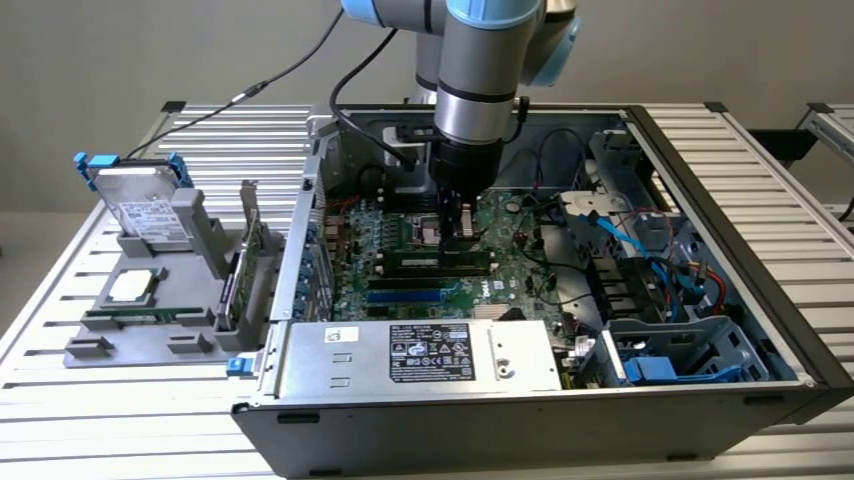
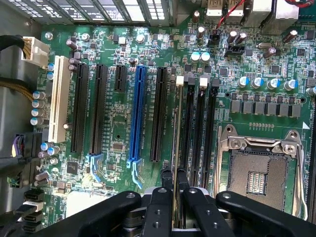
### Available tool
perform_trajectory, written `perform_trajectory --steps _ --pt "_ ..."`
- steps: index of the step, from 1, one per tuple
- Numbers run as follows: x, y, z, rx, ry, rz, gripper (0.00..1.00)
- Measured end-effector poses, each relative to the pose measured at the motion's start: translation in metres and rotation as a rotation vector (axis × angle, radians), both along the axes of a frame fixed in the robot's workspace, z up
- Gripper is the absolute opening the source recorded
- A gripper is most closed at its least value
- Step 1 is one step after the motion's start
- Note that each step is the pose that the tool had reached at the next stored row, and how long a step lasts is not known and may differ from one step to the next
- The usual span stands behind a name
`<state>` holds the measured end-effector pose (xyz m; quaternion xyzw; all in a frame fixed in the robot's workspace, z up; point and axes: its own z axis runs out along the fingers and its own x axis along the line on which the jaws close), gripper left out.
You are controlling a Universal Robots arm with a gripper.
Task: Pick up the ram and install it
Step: 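Insert the ram into the slot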
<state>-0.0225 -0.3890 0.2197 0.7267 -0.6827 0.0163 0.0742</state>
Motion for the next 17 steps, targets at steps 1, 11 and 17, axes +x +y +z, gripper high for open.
perform_trajectory --steps 1,11,17 --pt "0.0000 0.0000 0.0000 0.0000 0.0000 0.000 0.14" --pt "0.0000 0.0000 -0.0009 0.0002 -0.0001 -0.008 0.14" --pt "0.0000 0.0001 -0.0013 0.0003 -0.0002 -0.016 0.14"
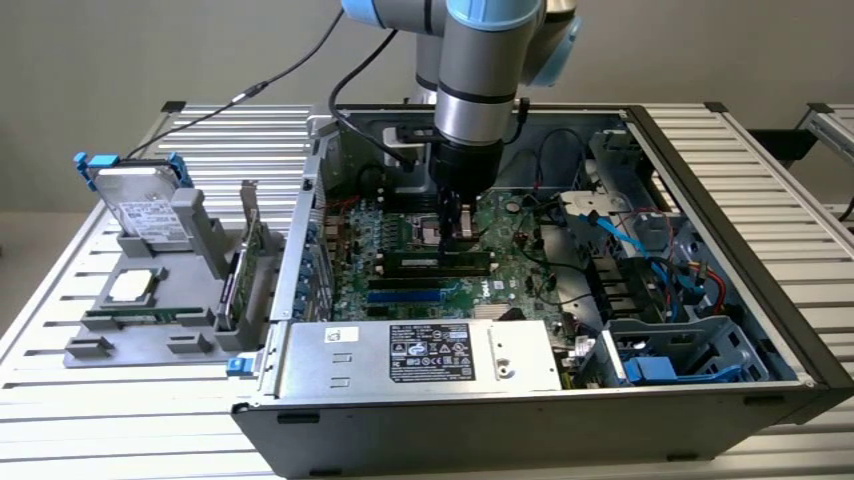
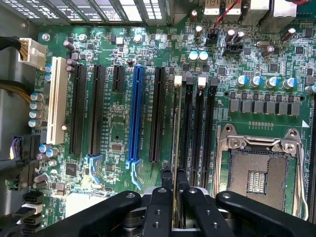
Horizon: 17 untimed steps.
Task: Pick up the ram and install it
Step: 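Insert the ram into the slot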
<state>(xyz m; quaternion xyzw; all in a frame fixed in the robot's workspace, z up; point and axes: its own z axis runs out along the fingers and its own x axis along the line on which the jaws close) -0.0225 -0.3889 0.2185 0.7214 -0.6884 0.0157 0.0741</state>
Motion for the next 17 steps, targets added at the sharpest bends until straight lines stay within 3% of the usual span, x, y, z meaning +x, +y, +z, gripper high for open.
perform_trajectory --steps 17 --pt "0.0000 0.0003 -0.0013 -0.0004 0.0006 -0.012 0.14"
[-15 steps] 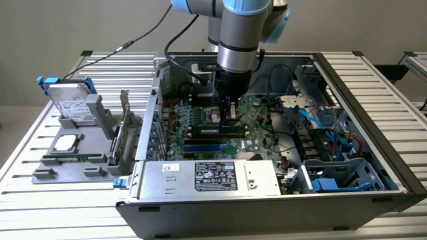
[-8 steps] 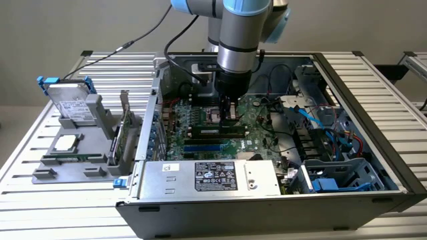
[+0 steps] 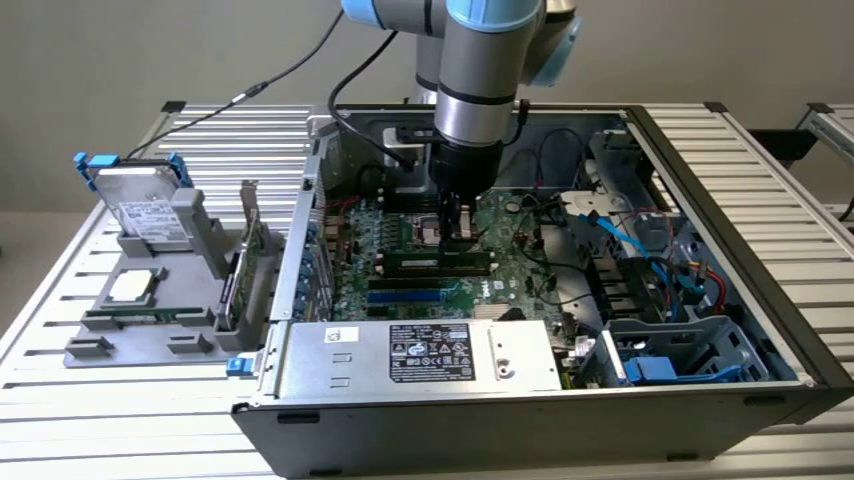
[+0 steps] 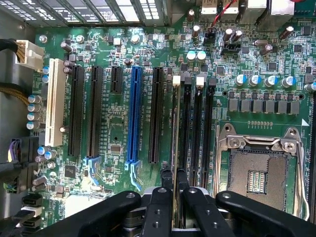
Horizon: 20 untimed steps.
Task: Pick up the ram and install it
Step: 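Insert the ram into the slot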
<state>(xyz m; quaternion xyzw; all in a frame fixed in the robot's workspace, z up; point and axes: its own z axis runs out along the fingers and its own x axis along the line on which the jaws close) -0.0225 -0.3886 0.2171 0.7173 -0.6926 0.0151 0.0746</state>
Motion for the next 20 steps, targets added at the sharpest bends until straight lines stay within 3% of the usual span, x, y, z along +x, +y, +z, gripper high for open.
perform_trajectory --steps 2,4,9,10,17,20 --pt "0.000 0.0000 0.0000 0.0002 -0.0001 0.000 0.16" --pt "0.000 0.0000 0.0000 0.0000 0.0000 0.000 0.28" --pt "0.000 0.0000 0.0006 -0.0004 0.0002 0.000 0.40" --pt "0.000 0.0000 0.0020 0.0000 0.0000 0.000 0.46" --pt "0.000 0.0000 0.0243 -0.0001 0.0000 0.000 0.46" --pt "0.000 0.0001 0.0252 0.0002 -0.0001 0.000 0.46"
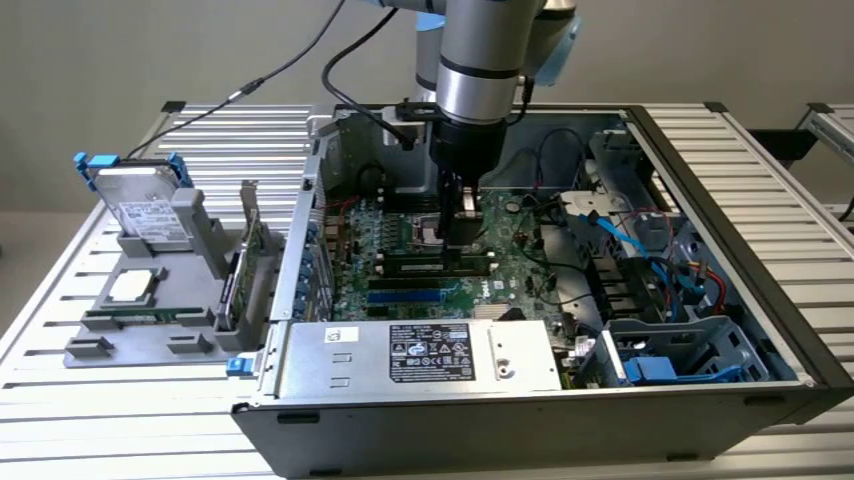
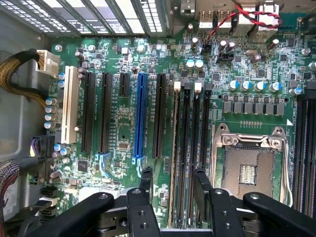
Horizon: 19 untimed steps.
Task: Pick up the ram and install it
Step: 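Insert the ram into the slot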
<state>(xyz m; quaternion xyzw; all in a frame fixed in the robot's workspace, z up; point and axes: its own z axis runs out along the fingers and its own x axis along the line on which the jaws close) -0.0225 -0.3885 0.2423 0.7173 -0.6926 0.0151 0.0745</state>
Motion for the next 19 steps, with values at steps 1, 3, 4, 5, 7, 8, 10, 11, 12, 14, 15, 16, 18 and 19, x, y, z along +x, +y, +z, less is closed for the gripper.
perform_trajectory --steps 1,3,4,5,7,8,10,11,12,14,15,16,18,19 --pt "0.000 0.0000 0.0000 -0.0001 0.0000 0.000 0.46" --pt "0.000 0.0000 0.0001 -0.0002 0.0001 0.000 0.37" --pt "0.000 0.0000 0.0001 -0.0002 0.0001 0.000 0.37" --pt "0.000 0.0000 0.0001 -0.0002 0.0000 0.000 0.31" --pt "0.000 0.0000 0.0001 -0.0002 0.0001 0.000 0.25" --pt "0.000 0.0000 0.0001 -0.0003 0.0001 0.000 0.19" --pt "0.000 0.0000 0.0001 -0.0002 0.0001 0.000 0.13" --pt "0.000 0.0000 0.0001 -0.0002 0.0001 0.000 0.10" --pt "0.000 -0.0001 0.0001 -0.0002 0.0001 0.000 0.10" --pt "0.002 -0.0001 0.0001 -0.0003 0.0001 0.000 0.10" --pt "0.004 -0.0001 0.0000 -0.0003 0.0001 0.000 0.10" --pt "0.007 -0.0001 -0.0001 -0.0003 0.0001 0.000 0.10" --pt "0.013 -0.0001 -0.0006 -0.0004 0.0002 0.001 0.10" --pt "0.015 -0.0001 -0.0010 -0.0002 0.0001 0.001 0.10"
